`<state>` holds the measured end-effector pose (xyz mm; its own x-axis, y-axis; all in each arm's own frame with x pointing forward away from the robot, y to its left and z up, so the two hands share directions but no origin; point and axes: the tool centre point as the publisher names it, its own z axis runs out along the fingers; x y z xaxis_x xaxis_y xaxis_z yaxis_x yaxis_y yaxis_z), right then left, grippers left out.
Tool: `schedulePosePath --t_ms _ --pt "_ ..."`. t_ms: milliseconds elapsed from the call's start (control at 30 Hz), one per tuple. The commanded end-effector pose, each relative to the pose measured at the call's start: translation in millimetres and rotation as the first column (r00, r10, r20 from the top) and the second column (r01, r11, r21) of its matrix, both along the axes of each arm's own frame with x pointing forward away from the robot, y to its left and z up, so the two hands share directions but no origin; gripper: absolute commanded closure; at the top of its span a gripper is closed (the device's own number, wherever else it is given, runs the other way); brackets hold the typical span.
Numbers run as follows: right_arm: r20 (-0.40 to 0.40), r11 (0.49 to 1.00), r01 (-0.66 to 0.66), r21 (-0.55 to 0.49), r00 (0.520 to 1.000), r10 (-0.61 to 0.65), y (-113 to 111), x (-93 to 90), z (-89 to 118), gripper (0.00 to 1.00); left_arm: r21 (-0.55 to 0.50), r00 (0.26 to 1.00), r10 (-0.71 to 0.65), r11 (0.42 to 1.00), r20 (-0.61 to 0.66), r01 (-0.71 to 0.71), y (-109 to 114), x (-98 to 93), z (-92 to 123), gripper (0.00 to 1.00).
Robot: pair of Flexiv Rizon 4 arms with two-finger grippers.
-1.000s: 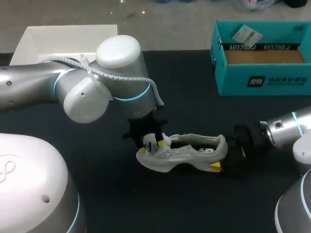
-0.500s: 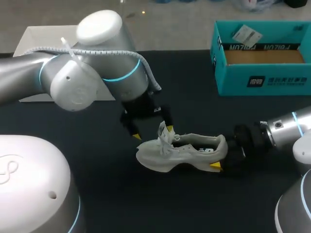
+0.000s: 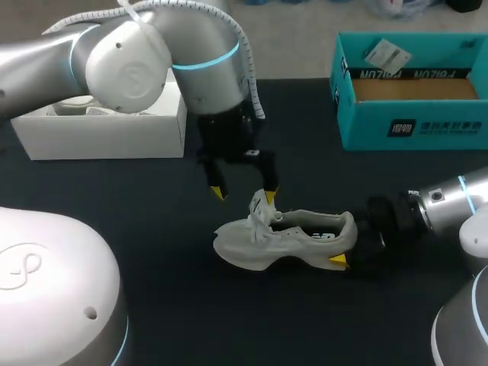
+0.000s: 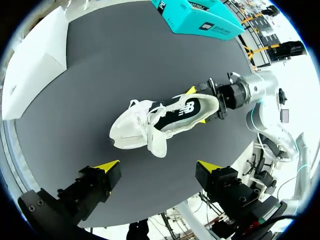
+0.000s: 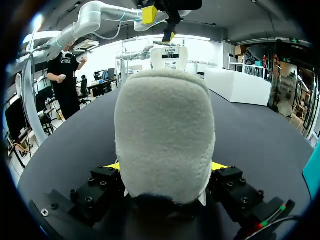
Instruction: Take the shoe out of the shoebox, open the shoe tongue, remove and reinsert the insole, then place the shoe into the shoebox
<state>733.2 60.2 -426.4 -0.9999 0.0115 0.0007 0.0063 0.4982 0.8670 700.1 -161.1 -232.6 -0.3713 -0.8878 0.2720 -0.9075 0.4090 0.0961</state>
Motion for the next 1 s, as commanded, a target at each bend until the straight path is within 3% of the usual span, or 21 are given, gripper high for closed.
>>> schedulePosePath --t_ms 33,433,567,633,667,700,733,833,1000 --pt "0.001 1.0 0.003 -0.004 1.0 -0.003 1.6 0.1 -2.7 1.0 0.005 0.937 -0.335 0.941 -0.103 0.337 -4.0 7.8 1.0 0.0" --pt "0.001 1.0 0.003 -0.004 1.0 -0.003 1.6 0.1 -2.7 1.0 0.005 0.925 -0.375 0.927 -0.065 0.376 -6.5 5.5 2.2 0.0" --pt "0.001 1.0 0.003 -0.004 1.0 -0.003 1.6 0.1 -2.7 1.0 0.162 0.914 -0.405 0.904 0.027 0.396 -9.4 2.3 8.4 0.0" --pt "0.001 1.0 0.003 -0.004 1.0 -0.003 1.6 0.1 -2.7 1.0 0.181 0.897 -0.435 0.891 0.084 0.415 -10.8 2.9 10.8 0.0" --pt "0.001 1.0 0.003 -0.004 1.0 -0.003 1.6 0.1 -2.7 1.0 0.21 0.898 -0.43 0.89 0.088 0.405 -10.1 3.9 11.9 0.24" --pt "0.001 1.0 0.003 -0.004 1.0 -0.003 1.6 0.1 -2.7 1.0 0.221 0.892 -0.437 0.887 0.117 0.405 -12.2 5.5 13.1 0.76" --pt "0.001 1.0 0.003 -0.004 1.0 -0.003 1.6 0.1 -2.7 1.0 0.209 0.889 -0.435 0.891 0.145 0.403 -12.5 6.5 14.1 1.0" --pt "0.001 1.0 0.003 -0.004 1.0 -0.003 1.6 0.1 -2.7 1.0 0.161 0.856 -0.464 0.885 0.228 0.437 -17.0 8.0 16.7 1.0" --pt "0.001 1.0 0.003 -0.004 1.0 -0.003 1.6 0.1 -2.7 1.0 0.179 0.84 -0.504 0.862 0.199 0.475 -24.6 9.2 16.3 1.0"
